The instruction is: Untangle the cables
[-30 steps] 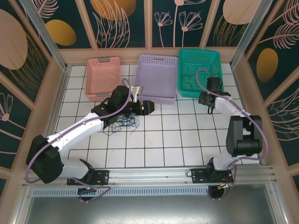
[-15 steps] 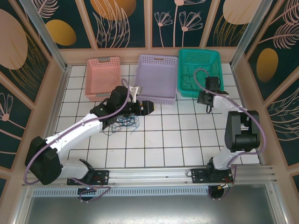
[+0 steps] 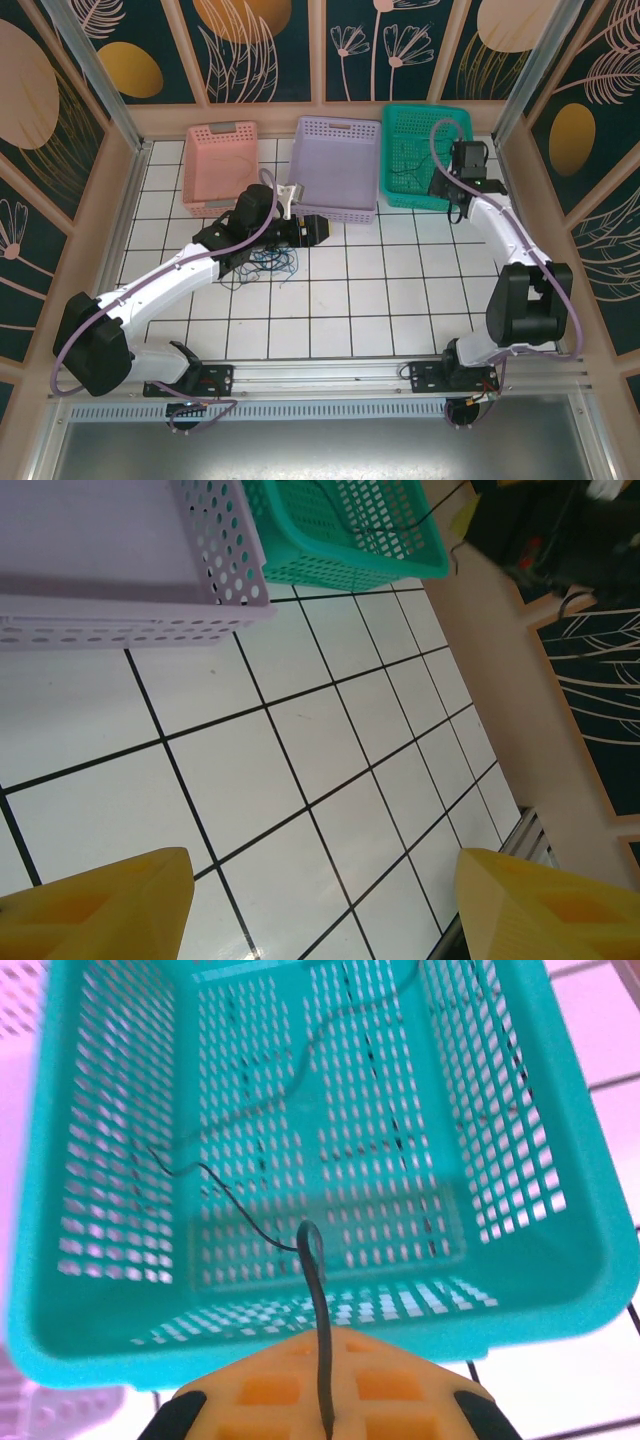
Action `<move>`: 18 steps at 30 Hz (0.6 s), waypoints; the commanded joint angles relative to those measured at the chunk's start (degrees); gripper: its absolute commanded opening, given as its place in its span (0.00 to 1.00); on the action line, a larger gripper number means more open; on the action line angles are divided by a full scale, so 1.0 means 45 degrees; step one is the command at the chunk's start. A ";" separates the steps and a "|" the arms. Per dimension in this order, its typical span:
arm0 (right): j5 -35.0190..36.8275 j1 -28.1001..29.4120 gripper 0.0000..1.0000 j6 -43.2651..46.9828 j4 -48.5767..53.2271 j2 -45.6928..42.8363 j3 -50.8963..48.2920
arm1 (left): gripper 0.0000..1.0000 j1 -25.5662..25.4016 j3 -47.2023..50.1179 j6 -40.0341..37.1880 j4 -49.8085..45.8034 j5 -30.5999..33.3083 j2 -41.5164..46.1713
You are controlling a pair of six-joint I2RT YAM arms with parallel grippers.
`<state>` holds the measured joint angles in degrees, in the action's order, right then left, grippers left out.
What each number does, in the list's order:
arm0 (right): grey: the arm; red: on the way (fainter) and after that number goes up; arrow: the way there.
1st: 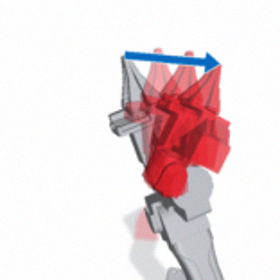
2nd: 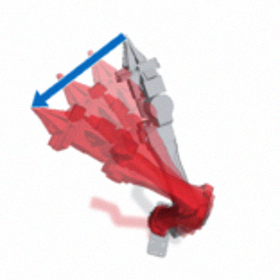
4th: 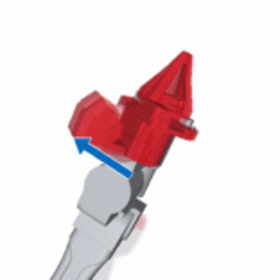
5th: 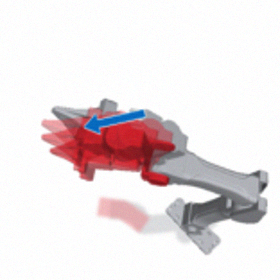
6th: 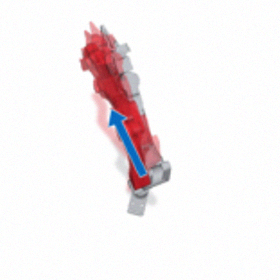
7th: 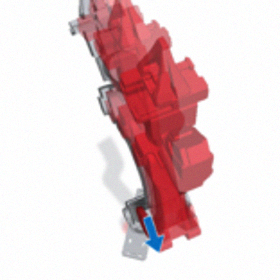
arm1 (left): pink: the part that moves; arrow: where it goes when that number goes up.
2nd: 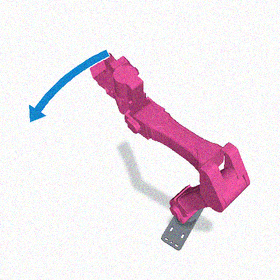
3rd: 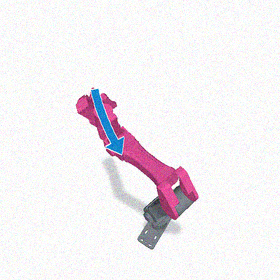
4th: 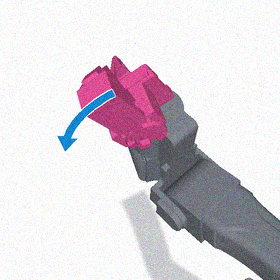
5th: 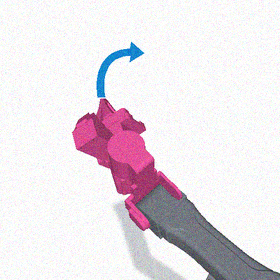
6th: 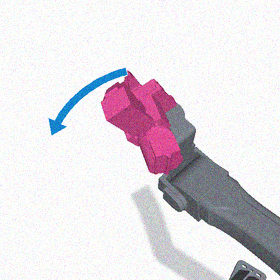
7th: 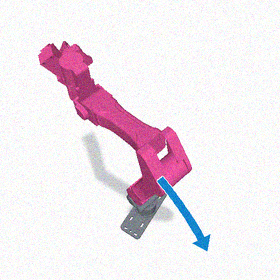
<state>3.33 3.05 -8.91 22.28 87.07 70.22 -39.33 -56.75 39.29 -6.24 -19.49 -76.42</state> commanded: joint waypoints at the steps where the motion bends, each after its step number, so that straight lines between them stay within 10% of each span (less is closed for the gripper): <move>1: -0.0499 -0.0293 0.00 -0.0250 0.0860 0.0518 0.1244 | 0.70 -0.0018 -0.0071 -0.0078 -0.0013 0.0008 0.0130; 13: -0.0199 -0.0819 0.00 -0.0337 0.1748 0.6181 0.7711 | 0.70 -0.0014 -0.0071 0.0138 -0.0170 0.0189 0.0363; 18: -0.0252 -0.0836 0.02 -0.1042 0.2125 0.6630 0.6913 | 0.70 -0.0028 0.0111 0.0290 -0.0215 0.0449 0.0632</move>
<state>1.63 -0.56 -10.94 28.64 117.08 102.80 -39.33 -56.75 39.59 -6.68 -18.63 -75.55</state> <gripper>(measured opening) 0.055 0.697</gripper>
